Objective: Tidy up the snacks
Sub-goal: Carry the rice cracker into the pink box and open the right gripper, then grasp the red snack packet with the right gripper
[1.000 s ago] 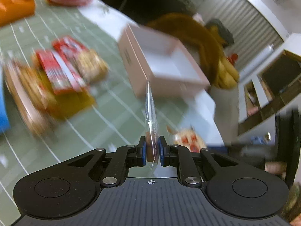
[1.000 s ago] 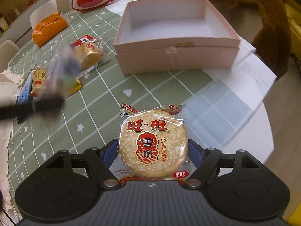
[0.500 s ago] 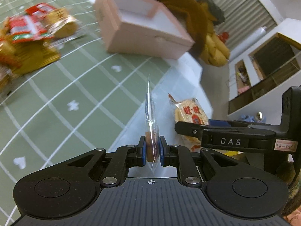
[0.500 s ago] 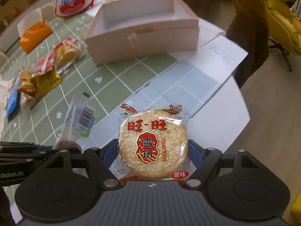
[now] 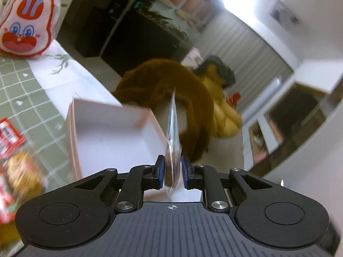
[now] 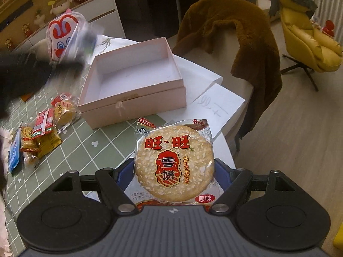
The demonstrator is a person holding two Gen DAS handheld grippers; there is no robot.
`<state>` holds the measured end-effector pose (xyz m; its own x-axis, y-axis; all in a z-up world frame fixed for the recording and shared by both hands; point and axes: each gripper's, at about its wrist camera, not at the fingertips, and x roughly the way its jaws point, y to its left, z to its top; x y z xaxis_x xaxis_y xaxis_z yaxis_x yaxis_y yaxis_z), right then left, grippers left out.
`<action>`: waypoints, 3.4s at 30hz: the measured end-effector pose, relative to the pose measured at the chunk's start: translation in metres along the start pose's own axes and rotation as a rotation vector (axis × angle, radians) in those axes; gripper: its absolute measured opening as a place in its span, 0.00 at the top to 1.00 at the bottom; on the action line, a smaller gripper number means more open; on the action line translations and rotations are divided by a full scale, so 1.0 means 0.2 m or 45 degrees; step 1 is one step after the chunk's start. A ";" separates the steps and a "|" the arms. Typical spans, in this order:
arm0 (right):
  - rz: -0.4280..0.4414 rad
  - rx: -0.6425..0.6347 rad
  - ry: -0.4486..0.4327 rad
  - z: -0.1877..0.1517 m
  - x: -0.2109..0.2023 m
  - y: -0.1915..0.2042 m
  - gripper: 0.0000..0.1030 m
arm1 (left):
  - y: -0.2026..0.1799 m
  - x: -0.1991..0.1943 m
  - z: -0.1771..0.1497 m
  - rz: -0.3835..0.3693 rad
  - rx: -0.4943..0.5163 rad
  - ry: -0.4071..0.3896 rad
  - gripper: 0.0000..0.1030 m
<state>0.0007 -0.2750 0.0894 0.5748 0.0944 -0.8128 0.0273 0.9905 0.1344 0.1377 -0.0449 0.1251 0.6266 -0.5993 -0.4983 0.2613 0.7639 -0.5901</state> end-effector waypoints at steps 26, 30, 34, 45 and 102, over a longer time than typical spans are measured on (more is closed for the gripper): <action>0.200 -0.019 -0.057 1.03 0.40 0.34 0.16 | 0.44 -0.43 -0.50 0.394 -0.233 0.105 0.77; 0.324 -0.108 0.069 0.95 0.52 0.62 0.16 | 0.53 -0.50 -0.46 0.458 -0.288 0.064 0.77; 0.408 -0.218 0.214 0.83 0.66 0.96 0.16 | 0.61 -0.55 -0.45 0.486 -0.329 0.026 0.77; 0.309 -0.372 0.354 0.58 0.85 1.26 0.49 | 0.73 -0.64 -0.45 0.481 -0.410 -0.024 0.78; 0.255 -0.564 0.223 0.21 0.69 0.96 0.22 | 0.66 -0.60 -0.38 0.484 -0.194 0.115 0.79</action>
<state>0.1189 -0.0758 0.0274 0.3864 0.2643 -0.8837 -0.4403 0.8947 0.0751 0.0418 0.1107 0.0589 0.5888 -0.3054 -0.7483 -0.0920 0.8945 -0.4374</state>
